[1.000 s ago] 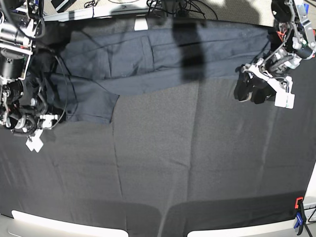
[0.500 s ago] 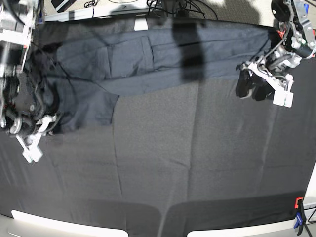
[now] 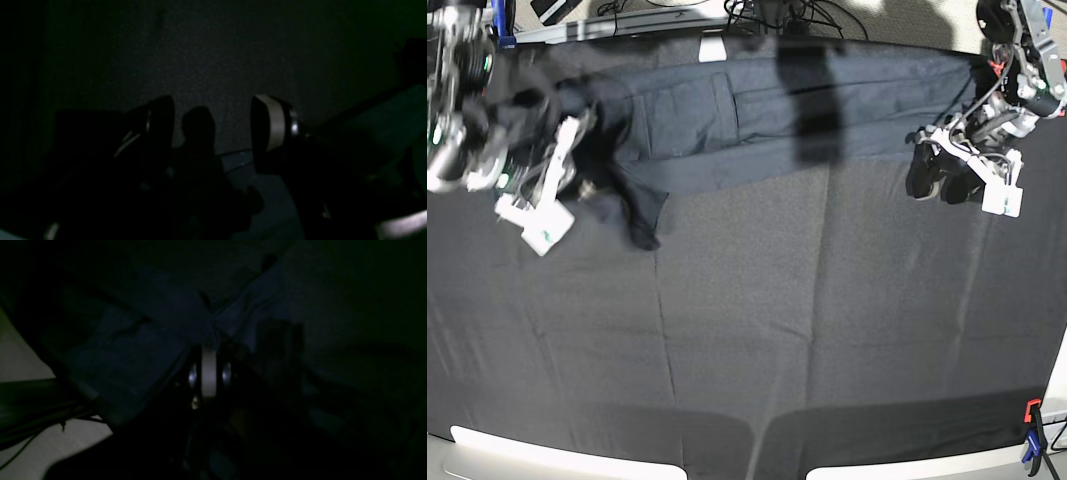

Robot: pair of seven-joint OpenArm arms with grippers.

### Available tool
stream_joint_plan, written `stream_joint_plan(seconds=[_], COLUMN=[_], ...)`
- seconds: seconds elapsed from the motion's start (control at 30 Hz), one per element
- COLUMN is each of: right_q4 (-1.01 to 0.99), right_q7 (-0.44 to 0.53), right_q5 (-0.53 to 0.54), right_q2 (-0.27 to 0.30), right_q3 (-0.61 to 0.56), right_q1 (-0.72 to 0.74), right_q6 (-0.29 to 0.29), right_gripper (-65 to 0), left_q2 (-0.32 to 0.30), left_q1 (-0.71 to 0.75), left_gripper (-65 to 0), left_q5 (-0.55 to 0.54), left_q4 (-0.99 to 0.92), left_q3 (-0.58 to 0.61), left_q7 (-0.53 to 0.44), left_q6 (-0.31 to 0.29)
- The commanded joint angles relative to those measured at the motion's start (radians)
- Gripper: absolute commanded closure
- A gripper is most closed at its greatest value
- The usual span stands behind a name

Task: Layout the t-shirt on the table in an organized manner, then fold the t-shirt properly
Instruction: 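Fold the shirt's end with the right gripper toward the shirt's middle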

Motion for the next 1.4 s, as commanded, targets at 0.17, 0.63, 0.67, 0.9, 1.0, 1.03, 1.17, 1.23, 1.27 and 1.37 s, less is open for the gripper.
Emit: stream_joint_plan(seconds=[0.17,0.63,0.67,0.9,1.0,1.03,1.17,1.23,1.27,1.37], right_q4=[0.096,0.146,0.146,0.146,0.146,0.146,0.146,0.146,0.146,0.146], right_q7=[0.011,0.011,0.011,0.011,0.011,0.011,0.011,0.011,0.013,0.034], right_q5=[0.088,0.079,0.08,0.085,0.137,0.159,0.227,0.245,0.243,0.168], right_q2=[-0.02,-0.045,-0.044,-0.045,-0.045,-0.044,-0.044,-0.044,-0.044,-0.045], right_q3=[0.009,0.009,0.009,0.009,0.009,0.009,0.009,0.009,0.009,0.01], right_q1=[-0.069,-0.258,-0.263,-0.266,-0.266,-0.266,-0.266,-0.263,-0.258,-0.225], right_q6=[0.006,0.006,0.006,0.006,0.006,0.006,0.006,0.006,0.006,0.006], right_gripper=[0.0,0.0,0.0,-8.2,-22.3,-24.8,-25.5,-25.5,-25.5,-25.4], left_q2=[-0.009,-0.009,-0.008,-0.009,-0.009,-0.009,-0.009,-0.009,-0.009,-0.009], left_q1=[-0.008,-0.008,-0.008,-0.008,-0.008,-0.008,-0.008,-0.008,-0.008,-0.008], left_gripper=[-34.1,-34.1,-34.1,-34.1,-34.1,-34.1,-34.1,-34.1,-34.1,-34.1], left_q5=[-0.019,-0.019,-0.019,-0.019,-0.019,-0.019,-0.019,-0.019,-0.019,-0.019], left_q4=[0.02,0.02,0.02,0.02,0.02,0.02,0.02,0.02,0.02,0.02], left_q3=[-0.004,-0.004,-0.004,-0.004,-0.004,-0.004,-0.004,-0.004,-0.004,-0.004], left_q7=[-0.024,-0.024,-0.024,-0.024,-0.024,-0.023,-0.023,-0.023,-0.023,-0.023], left_q6=[-0.005,-0.005,-0.005,-0.005,-0.005,-0.005,-0.005,-0.005,-0.005,-0.005])
